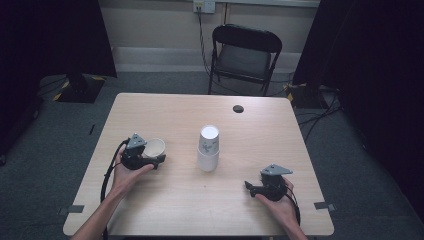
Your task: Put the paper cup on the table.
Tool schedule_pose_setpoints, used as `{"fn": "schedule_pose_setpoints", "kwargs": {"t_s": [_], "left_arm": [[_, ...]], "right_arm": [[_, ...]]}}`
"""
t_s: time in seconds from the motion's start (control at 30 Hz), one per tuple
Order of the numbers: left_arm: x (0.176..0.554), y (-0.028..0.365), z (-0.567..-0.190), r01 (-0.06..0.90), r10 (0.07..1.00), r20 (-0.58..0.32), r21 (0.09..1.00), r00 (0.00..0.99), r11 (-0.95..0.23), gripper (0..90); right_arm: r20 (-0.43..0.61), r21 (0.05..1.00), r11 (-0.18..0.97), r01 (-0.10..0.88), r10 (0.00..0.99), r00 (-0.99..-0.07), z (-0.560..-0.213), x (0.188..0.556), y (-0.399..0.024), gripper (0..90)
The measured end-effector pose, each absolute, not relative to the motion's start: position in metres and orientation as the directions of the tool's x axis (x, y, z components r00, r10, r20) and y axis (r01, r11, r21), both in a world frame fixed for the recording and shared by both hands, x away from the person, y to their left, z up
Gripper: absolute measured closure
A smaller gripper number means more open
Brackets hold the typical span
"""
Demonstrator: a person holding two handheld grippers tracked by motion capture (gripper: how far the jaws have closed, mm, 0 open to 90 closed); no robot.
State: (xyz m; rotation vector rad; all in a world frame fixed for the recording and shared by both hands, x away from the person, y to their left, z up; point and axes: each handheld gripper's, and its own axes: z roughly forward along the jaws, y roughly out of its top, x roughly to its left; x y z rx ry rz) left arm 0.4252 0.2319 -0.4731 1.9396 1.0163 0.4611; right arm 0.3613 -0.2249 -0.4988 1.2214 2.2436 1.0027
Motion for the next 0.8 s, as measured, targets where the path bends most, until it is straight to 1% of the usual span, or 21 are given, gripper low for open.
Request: {"fn": "schedule_pose_setpoints", "kwargs": {"t_s": [0.13,0.27,0.33,0.43,0.5,0.6,0.67,0.8], "left_arm": [[0.424,0.236,-0.471,0.488,0.810,-0.095,0.836,0.579,-0.251,15.8],[0.421,0.237,-0.469,0.484,0.813,-0.069,0.831,0.578,-0.274,16.0],[0.419,0.239,-0.467,0.489,0.813,-0.090,0.835,0.576,-0.254,15.9],[0.414,0.241,-0.466,0.487,0.809,-0.068,0.827,0.584,-0.282,15.9],[0.409,0.248,-0.465,0.485,0.802,-0.067,0.825,0.594,-0.290,15.8],[0.400,0.259,-0.465,0.508,0.816,-0.093,0.820,0.570,-0.262,16.0],[0.393,0.265,-0.464,0.509,0.823,-0.082,0.819,0.562,-0.265,15.9],[0.379,0.277,-0.460,0.527,0.839,-0.089,0.812,0.538,-0.252,15.8]], "right_arm": [[-0.003,0.746,0.362,0.559,0.841,-0.541,-0.499,0.361,-0.225,24.3],[-0.002,0.746,0.362,0.559,0.841,-0.541,-0.499,0.361,-0.225,24.3],[-0.003,0.746,0.362,0.559,0.841,-0.542,-0.499,0.361,-0.225,24.2],[-0.003,0.746,0.363,0.558,0.840,-0.542,-0.499,0.361,-0.225,24.1],[-0.002,0.746,0.362,0.559,0.840,-0.542,-0.499,0.361,-0.225,24.1],[-0.002,0.746,0.362,0.558,0.840,-0.542,-0.499,0.361,-0.225,24.1],[-0.002,0.746,0.362,0.558,0.840,-0.542,-0.499,0.361,-0.225,24.1],[-0.003,0.747,0.363,0.558,0.841,-0.542,-0.499,0.361,-0.225,24.1]]}}
